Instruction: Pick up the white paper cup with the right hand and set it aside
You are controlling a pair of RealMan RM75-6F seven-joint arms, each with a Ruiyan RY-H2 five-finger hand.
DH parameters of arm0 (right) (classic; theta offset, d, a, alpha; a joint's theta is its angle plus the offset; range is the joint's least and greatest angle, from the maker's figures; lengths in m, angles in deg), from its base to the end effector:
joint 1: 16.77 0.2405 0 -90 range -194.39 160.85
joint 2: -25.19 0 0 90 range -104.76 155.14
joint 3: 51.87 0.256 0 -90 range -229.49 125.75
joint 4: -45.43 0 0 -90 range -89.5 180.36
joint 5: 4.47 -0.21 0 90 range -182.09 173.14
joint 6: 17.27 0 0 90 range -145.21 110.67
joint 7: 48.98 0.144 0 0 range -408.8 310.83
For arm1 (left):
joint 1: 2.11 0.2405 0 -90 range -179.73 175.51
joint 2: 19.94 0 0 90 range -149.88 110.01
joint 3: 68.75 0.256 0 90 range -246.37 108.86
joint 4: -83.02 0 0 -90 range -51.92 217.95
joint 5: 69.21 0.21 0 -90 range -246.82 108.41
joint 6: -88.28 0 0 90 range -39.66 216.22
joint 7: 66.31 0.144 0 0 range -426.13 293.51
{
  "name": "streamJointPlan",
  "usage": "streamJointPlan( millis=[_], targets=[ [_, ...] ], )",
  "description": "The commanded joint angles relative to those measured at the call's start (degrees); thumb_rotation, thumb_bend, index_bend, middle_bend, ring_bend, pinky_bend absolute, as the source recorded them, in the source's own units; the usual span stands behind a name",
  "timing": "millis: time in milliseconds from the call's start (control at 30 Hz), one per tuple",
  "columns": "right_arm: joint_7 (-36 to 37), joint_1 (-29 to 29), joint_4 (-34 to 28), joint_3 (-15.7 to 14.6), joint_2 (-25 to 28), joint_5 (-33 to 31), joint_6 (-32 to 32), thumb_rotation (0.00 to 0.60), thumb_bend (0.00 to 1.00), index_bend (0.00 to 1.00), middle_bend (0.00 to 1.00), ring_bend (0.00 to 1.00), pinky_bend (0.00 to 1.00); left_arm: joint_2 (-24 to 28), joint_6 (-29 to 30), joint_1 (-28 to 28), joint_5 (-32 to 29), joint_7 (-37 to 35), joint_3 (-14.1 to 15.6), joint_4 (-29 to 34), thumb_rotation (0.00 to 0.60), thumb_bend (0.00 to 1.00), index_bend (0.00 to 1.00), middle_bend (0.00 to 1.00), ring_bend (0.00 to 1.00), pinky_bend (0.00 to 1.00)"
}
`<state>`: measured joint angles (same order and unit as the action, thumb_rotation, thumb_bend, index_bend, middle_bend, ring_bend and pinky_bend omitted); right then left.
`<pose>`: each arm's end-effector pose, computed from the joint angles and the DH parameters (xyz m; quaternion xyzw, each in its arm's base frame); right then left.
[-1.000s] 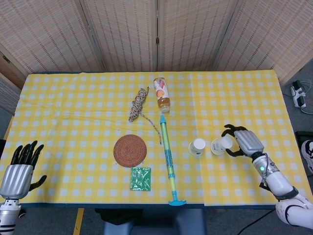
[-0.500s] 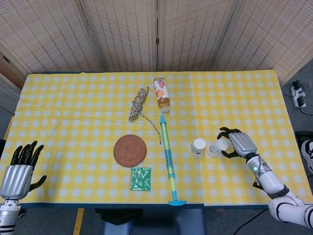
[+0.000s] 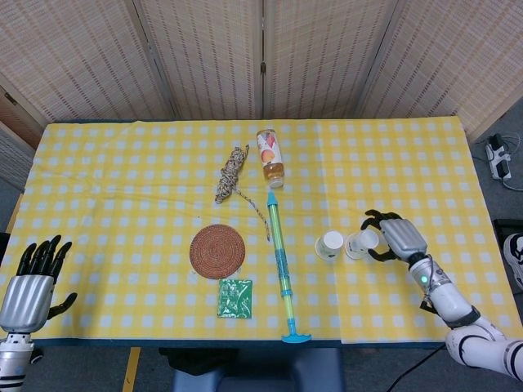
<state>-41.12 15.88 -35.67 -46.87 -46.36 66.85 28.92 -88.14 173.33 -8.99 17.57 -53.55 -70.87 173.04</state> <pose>-0.2795 -0.3267 0.0710 0.6873 -0.5025 0.2970 0.4323 -0.3052 0.1893 0.1371 -0.6414 -0.3181 -0.3409 0.6093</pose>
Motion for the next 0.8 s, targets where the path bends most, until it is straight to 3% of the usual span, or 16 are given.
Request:
streamJointPlan(
  millis=[33, 267, 500, 800],
  targets=[
    [0.24, -0.21, -0.07, -0.09, 0.15, 0.21, 0.14, 0.600, 0.36, 0.22, 0.15, 0.19, 0.15, -0.06, -0.08, -0.05, 0.04, -0.03, 0.03, -0.04, 0.600, 0.26, 0.03, 0.00, 0.00, 0.00],
    [0.62, -1.67, -2.26, -0.02, 2.35, 0.97, 2.64, 0.600, 0.36, 0.14, 0.12, 0.17, 0.13, -0.16, -0.13, -0.12, -0.03, -0.16, -0.05, -0.04, 0.600, 0.25, 0.03, 0.00, 0.00, 0.00],
    [-0.23, -8.20, -6.84, 0.77, 5.28, 5.01, 17.73, 0.600, 0.36, 0.14, 0.11, 0.17, 0.13, -0.74, 0.23, -0.29, 0.42, 0.16, -0.19, 0.19, 0.600, 0.25, 0.02, 0.00, 0.00, 0.00],
    [-1.27, -17.51, -9.00, -2.81, 6.13, 11.15, 32.33, 0.600, 0.36, 0.10, 0.04, 0.10, 0.08, -2.78, 1.72, -0.46, 1.86, 1.87, -0.49, 0.17, 0.600, 0.26, 0.02, 0.00, 0.00, 0.00]
  ],
)
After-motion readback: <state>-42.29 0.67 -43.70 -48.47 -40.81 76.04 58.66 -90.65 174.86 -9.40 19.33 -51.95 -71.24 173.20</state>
